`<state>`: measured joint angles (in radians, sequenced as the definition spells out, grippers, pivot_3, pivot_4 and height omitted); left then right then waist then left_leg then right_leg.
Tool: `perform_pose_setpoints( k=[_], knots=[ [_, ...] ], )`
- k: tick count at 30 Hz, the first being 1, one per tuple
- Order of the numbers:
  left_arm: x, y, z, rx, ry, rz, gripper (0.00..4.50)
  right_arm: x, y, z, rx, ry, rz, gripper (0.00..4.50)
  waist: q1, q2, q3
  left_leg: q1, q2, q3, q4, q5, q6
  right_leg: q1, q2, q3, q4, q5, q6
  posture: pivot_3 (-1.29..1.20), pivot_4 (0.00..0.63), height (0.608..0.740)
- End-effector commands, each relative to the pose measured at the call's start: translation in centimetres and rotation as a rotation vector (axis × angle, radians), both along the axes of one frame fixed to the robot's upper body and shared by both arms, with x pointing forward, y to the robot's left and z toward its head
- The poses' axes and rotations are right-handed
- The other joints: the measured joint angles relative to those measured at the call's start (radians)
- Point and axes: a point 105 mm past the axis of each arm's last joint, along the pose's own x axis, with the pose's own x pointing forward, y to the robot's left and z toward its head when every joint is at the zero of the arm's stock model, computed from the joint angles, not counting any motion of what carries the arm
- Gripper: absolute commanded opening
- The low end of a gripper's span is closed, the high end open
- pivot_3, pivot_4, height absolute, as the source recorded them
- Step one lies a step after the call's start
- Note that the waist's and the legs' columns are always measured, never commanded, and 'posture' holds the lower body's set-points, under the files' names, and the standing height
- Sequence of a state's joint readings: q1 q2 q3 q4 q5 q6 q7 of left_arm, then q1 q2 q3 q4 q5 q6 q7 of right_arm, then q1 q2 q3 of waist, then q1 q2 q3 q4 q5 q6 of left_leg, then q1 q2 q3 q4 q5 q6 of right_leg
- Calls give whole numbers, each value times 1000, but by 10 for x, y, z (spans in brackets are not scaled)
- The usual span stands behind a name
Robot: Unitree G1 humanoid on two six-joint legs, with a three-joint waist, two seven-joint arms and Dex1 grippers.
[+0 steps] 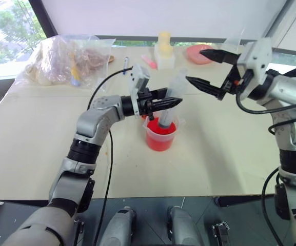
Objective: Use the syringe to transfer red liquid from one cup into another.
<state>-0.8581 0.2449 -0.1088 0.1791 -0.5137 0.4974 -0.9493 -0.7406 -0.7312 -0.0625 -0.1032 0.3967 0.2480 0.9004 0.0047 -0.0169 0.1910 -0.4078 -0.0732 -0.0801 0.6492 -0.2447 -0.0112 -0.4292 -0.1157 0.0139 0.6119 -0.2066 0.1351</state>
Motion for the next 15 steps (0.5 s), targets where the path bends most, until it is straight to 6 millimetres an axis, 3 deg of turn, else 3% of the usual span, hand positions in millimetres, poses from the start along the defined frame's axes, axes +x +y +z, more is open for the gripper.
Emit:
perform_pose_setpoints(
  k=[1, 8, 11, 15],
  knots=[
    [-3, -2, 10, -13, -49, -3, 1453, -6, 4, 15, 10, -60, 27, 3476, 0, 0, 0, 0, 0, 0, 0, 0, 0, 0, 0, 0, 0, 0, 0, 0, 150, 740],
    [-11, -8, -1, 31, -70, -40, 1453, 3, 13, 6, -10, -108, 6, 3476, -2, 0, 0, 0, 0, 0, 0, 0, 0, 0, 0, 0, 0, 0, 0, 0, 150, 740],
    [-5, -7, -7, 27, -45, -14, 1452, 8, 12, 5, -21, -131, -12, 2584, -3, 0, 0, 0, -1, 0, 0, 0, 0, 0, 0, 0, 0, 0, 0, 0, 150, 740],
    [-3, -6, -10, 27, -41, 4, 1452, 5, 14, 0, -25, -112, 12, 577, -3, 0, 0, 0, -1, 0, 0, 0, 0, 0, 1, 0, 0, 0, 0, 0, 150, 740]
  ],
)
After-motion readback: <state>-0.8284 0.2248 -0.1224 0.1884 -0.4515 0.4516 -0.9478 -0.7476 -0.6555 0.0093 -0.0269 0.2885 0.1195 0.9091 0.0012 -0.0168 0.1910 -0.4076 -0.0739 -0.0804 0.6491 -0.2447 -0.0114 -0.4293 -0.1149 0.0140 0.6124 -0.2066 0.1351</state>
